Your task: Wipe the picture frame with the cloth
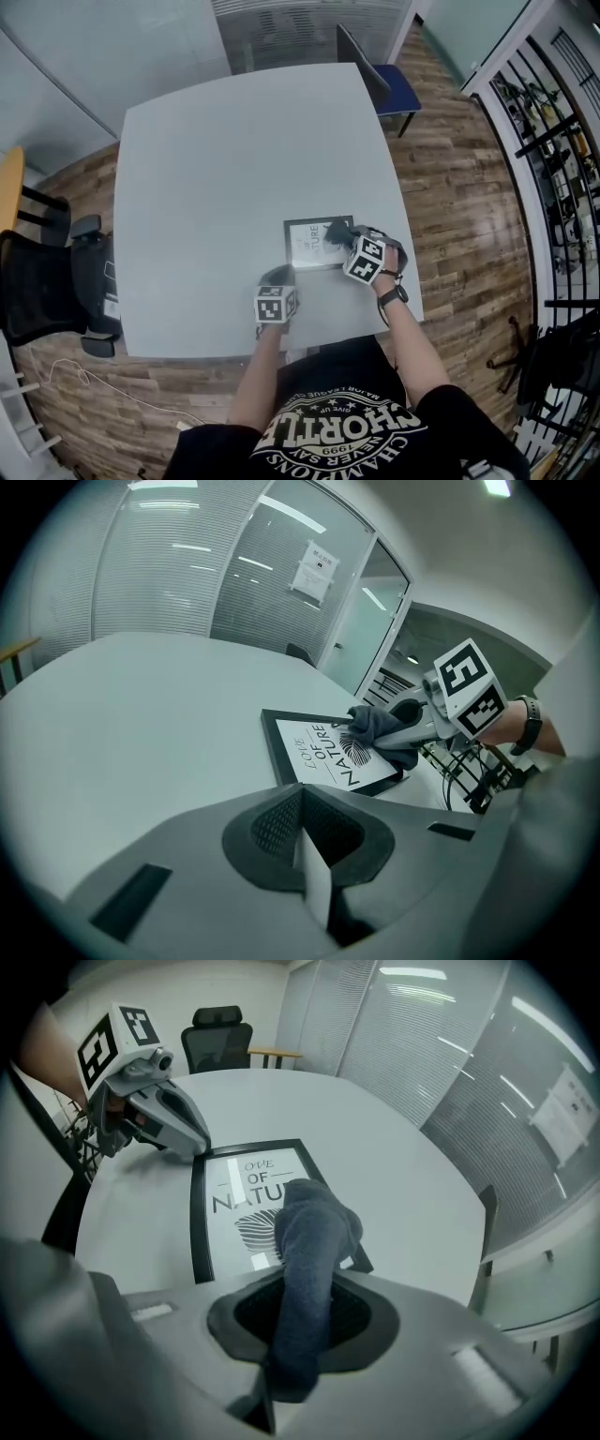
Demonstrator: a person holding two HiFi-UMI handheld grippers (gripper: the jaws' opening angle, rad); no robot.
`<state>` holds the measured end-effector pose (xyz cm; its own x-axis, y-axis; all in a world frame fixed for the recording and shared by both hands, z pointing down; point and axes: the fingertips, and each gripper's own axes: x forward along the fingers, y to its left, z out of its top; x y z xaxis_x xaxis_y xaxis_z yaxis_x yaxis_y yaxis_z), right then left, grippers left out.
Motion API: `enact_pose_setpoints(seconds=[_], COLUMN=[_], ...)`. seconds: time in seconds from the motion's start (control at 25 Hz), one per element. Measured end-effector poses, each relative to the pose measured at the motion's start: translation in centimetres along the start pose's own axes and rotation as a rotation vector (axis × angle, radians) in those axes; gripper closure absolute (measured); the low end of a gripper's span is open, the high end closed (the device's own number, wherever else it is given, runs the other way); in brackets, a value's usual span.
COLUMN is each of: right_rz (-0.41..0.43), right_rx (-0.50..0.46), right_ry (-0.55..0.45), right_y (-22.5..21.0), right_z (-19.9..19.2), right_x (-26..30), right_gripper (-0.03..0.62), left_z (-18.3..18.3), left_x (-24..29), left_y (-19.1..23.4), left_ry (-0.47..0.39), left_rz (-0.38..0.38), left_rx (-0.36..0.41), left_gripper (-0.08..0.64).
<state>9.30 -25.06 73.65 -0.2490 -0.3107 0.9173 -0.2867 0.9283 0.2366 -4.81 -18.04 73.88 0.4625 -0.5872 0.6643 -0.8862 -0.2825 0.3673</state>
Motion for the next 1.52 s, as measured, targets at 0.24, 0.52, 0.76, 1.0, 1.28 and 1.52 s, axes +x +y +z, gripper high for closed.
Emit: enact_pose_setpoints(seconds=[0.24, 0.52, 0.76, 1.0, 1.28, 1.52], right_rz=[-0.035, 0.094, 0.203, 0.216, 0.117, 0.041], right_rx=[0.15, 0.092, -0.025, -0.058, 0.07, 0.247], right_ry=[0.014, -0.179, -0.231, -0.187, -0.099, -0.047], right_y=[-0.9, 2.0, 5.7, 6.7, 3.7, 1.2], right_z=[-1.6, 7.9, 13.8, 13.2, 6.2, -0.7], right_x=[-0.4, -0.4, 1.3, 2.5, 1.2, -0.8], right_gripper=[0.525, 0.523, 0.523, 0.523, 0.525, 0.524], left_z=[-0.1, 0.2, 0.1, 0.1, 0.1, 0.1], left_x=[0.1, 0.1, 0.0, 0.0, -0.1, -0.1], left_y=[-0.2, -0.5, -0.4, -0.1, 0.0, -0.3], left_ry=[-0.007, -0.021, -0.027, -0.025, -0.019, -0.015], left_rz=[-0.008, -0.012, -0.026, -0.035, -0.042, -0.049], left_rx=[-0.011, -0.025, -0.022, -0.011, 0.009, 0.022], left_gripper=[0.563, 0.563, 0.563, 0.563, 0.563, 0.563])
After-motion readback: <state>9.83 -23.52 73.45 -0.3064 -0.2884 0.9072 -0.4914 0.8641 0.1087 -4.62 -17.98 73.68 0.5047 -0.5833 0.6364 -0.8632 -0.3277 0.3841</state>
